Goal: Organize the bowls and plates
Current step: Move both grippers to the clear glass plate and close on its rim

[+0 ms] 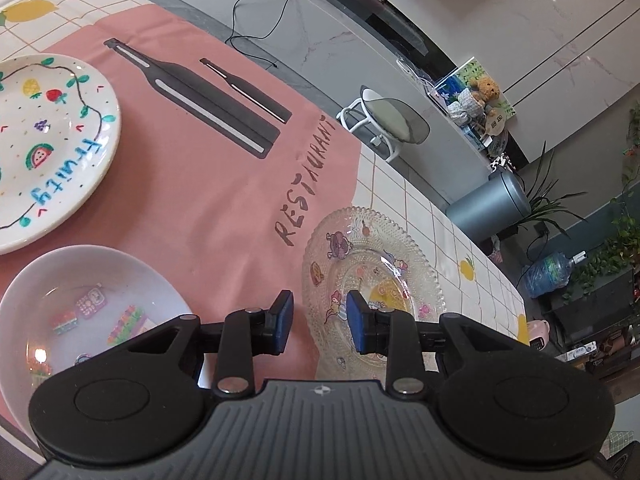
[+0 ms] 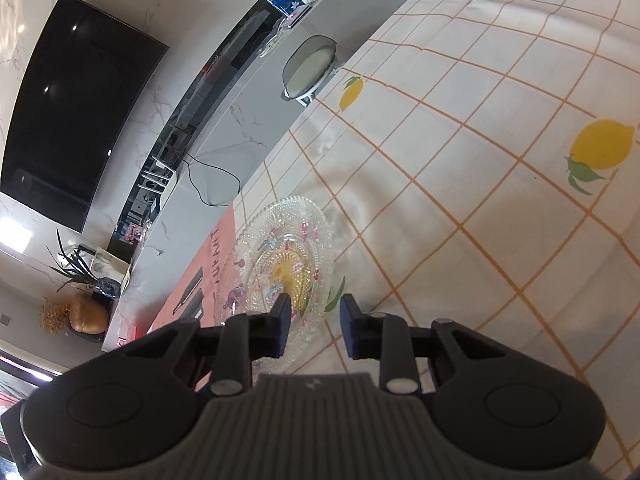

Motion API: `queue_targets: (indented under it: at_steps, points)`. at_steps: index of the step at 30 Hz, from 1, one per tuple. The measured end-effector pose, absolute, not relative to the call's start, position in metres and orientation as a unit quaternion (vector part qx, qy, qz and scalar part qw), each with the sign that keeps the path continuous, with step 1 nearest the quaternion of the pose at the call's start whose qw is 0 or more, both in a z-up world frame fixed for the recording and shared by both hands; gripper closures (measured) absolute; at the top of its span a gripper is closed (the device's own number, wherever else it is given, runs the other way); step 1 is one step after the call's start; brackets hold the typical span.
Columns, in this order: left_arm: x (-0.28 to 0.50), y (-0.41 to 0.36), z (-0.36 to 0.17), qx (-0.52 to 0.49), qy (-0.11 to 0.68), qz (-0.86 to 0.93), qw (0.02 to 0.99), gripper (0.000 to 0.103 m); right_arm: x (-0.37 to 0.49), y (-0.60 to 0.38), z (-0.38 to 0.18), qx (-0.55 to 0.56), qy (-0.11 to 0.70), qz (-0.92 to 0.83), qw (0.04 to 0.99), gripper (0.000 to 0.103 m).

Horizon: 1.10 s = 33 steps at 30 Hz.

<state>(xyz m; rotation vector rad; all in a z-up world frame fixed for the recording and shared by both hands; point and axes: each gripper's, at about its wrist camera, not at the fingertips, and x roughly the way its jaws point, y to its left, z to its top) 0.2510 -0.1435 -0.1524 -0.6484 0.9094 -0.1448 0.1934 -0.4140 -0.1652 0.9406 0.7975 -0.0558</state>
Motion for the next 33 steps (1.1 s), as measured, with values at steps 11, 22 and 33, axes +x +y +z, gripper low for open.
queue_targets:
  at_steps: [11, 22, 33]
  points:
    - [0.255, -0.152, -0.151, -0.276, 0.43, -0.054, 0.858, 0.093, 0.2, -0.416, -0.174, 0.459, 0.371, -0.03, 0.807, 0.098]
    - [0.244, -0.151, -0.146, -0.27, 0.427, -0.057, 0.861, 0.094, 0.194, -0.413, -0.169, 0.448, 0.373, -0.026, 0.812, 0.098]
    - [0.211, -0.142, -0.136, -0.275, 0.422, -0.06, 0.862, 0.094, 0.168, -0.406, -0.151, 0.428, 0.374, -0.021, 0.822, 0.096]
